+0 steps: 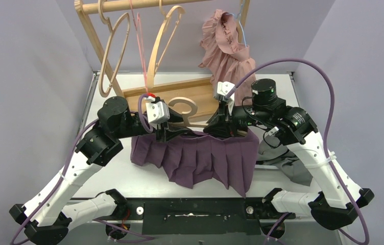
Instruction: Place the skirt on the hanger
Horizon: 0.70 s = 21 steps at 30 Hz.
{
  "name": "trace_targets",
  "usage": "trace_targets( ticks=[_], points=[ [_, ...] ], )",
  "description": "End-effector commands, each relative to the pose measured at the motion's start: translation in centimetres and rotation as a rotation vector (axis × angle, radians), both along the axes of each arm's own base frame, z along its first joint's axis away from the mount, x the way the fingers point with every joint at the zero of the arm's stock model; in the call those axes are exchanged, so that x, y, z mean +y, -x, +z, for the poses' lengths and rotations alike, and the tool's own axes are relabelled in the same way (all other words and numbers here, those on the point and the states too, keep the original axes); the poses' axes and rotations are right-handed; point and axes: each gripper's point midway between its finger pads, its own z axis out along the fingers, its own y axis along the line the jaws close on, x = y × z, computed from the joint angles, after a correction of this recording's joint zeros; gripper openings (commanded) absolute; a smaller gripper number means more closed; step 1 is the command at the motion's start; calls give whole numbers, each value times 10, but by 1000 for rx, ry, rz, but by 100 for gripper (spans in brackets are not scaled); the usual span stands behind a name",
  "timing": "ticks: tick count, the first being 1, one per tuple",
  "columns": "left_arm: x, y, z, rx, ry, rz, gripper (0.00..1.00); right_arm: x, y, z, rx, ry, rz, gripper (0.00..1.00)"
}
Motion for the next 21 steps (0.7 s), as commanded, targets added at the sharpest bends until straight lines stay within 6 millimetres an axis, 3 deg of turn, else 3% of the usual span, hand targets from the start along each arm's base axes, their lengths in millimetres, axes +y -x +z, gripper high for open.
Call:
trace_targets(
  ticks=[1,6,8,10,13,16,21],
  points=[
    [-5,14,21,-16,73,-78,35,5,17,43,-145,-135,115,0],
    [-14,9,17,7,69,-98,31,7,28,41,-133,-138,181,0],
    [-16,11,17,6,66,-122,18,6,27,40,-131,-134,173,0],
    [-16,14,16,-5,56,-145,0,6,24,40,-124,-131,150,0],
    [-14,16,18,-34,52,-149,0,4,19,40,-113,-126,99,0],
    [-11,21,26,-63,63,-159,0,0,15,36,-107,-116,50,15],
    [-6,29,34,-87,70,-173,0,-11,16,28,-95,-73,-2,51]
  ],
)
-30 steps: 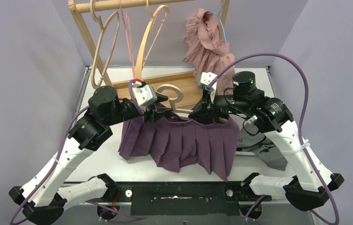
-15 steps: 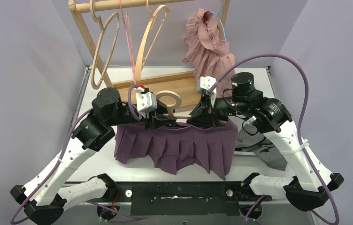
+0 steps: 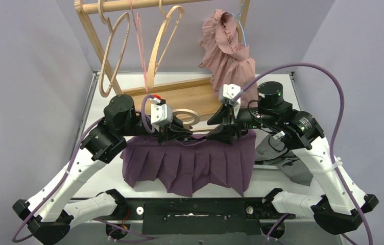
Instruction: Place the skirt on the hanger
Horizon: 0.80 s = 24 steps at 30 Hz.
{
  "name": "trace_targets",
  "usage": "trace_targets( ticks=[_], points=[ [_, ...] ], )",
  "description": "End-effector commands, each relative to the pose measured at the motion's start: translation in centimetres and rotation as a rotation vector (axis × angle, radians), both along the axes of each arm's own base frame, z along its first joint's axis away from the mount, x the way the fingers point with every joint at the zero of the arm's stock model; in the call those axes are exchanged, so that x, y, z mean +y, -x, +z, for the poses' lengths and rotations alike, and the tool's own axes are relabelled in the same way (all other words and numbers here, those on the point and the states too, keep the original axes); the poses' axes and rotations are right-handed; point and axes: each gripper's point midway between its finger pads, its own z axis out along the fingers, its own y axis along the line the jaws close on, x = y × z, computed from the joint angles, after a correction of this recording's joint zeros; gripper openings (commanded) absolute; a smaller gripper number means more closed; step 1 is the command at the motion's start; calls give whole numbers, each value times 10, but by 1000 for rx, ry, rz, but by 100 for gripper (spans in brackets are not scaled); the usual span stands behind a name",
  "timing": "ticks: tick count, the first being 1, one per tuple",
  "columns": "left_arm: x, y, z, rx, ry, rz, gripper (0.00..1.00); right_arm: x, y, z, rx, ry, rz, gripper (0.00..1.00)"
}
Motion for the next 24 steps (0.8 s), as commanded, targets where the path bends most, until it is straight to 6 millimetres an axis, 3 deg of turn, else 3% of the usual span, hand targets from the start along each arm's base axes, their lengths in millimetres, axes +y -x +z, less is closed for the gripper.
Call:
trace_targets(
  ticks=[1,5,11,16,18,22,24],
  points=[
    [7,11,42,-129,81,-26,0,-10,1,23,-79,-48,-68,57],
    [11,15,42,-140,76,-30,0,-18,0,27,-88,-45,-117,63],
    [15,22,50,-156,95,-42,0,-31,-2,4,-72,59,-159,66],
    [18,29,52,-163,100,-60,0,-34,-7,-3,-73,89,-184,65],
    [19,30,53,-167,102,-60,0,-32,-7,-3,-70,84,-173,58],
    [20,33,58,-168,117,-64,0,-28,-2,-6,-44,86,-137,30],
    [19,33,61,-166,128,-67,0,-26,-1,-9,-33,91,-127,25]
  ],
)
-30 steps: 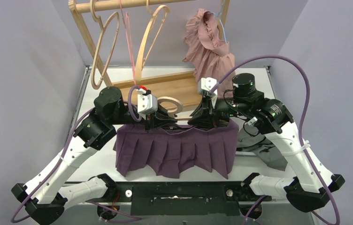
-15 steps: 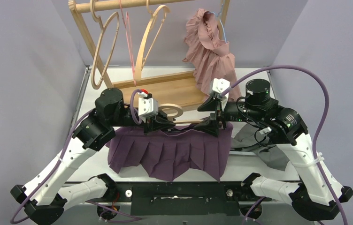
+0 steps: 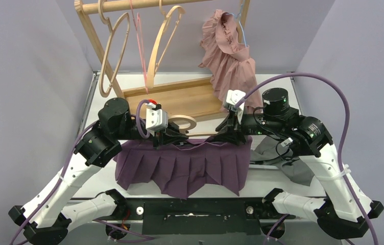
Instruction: Place the skirt on the hanger
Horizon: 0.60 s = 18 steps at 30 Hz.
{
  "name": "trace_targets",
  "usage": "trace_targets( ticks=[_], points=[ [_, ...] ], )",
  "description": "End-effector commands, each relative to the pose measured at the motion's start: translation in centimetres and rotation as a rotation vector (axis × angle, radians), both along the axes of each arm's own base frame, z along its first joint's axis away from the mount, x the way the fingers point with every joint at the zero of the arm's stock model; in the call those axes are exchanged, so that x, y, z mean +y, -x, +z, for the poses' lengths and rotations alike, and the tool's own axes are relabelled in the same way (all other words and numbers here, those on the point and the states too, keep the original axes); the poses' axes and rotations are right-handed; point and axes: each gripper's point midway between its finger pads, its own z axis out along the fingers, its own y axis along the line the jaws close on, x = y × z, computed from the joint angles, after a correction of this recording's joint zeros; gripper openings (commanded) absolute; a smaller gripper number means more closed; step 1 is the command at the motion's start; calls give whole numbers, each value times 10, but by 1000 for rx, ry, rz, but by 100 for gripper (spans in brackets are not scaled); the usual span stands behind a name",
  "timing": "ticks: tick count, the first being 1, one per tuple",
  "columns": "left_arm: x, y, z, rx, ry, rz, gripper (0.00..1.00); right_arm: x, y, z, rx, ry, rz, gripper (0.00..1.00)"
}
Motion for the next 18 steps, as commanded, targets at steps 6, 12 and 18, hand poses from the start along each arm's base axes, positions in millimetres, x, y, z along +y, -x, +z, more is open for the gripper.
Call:
trace_targets(
  ticks=[6,12,18],
  points=[
    [7,17,64,-156,162,-48,0,9,2,5,3,-23,38,2],
    [18,-16,71,-132,216,186,30,6,-12,12,1,-86,-88,0],
    [47,-47,71,-156,255,452,43,-9,-22,8,-13,-129,-239,0]
  ],
)
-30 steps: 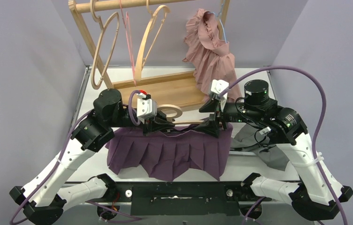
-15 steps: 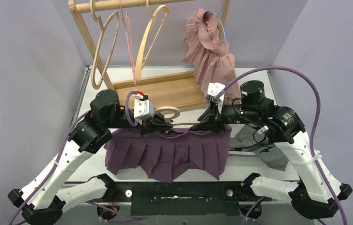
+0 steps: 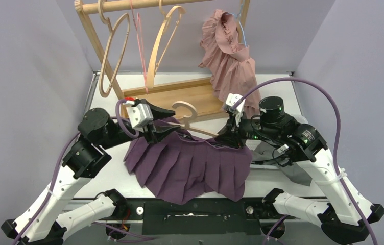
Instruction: Place the skirt on the hanger
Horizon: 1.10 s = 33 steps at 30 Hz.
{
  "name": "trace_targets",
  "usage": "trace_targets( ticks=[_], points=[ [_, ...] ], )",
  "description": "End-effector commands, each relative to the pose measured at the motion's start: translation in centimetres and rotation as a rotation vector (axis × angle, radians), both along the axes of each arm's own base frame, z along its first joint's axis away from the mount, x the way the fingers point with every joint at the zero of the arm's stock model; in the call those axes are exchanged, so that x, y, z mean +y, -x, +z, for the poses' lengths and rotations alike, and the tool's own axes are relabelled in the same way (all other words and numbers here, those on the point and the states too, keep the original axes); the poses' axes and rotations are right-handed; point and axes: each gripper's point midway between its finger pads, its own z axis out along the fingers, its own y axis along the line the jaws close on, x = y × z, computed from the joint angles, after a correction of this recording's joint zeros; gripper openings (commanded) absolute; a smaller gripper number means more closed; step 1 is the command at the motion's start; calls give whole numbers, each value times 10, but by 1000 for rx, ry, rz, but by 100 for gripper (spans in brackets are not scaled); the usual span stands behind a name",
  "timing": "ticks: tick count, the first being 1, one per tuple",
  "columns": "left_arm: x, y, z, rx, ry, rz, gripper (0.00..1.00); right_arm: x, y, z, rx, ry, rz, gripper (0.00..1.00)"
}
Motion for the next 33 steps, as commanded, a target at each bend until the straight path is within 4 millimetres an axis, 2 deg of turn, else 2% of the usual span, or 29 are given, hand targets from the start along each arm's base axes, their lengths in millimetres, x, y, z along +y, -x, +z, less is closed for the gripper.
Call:
trace_targets(
  ticks=[1,4,7,12,17,22,26,33],
  points=[
    [28,-21,41,-105,144,222,43,-11,-25,34,-112,-119,-196,0],
    [42,-28,48,-124,178,309,44,-24,-42,38,-134,-130,-333,0],
    [56,-35,55,-136,206,391,45,-36,-59,52,-159,-172,-474,0],
    [66,-36,61,-143,235,439,45,-53,-86,89,-226,-243,-658,0],
    [73,-35,58,-131,245,469,45,-66,-111,131,-296,-319,-807,0],
    [78,-35,49,-110,240,486,45,-73,-132,159,-364,-369,-910,0],
    [78,-36,41,-88,238,493,45,-73,-141,184,-428,-425,-933,0],
    [74,-40,28,-51,252,495,45,-68,-153,199,-475,-452,-941,0]
  ],
)
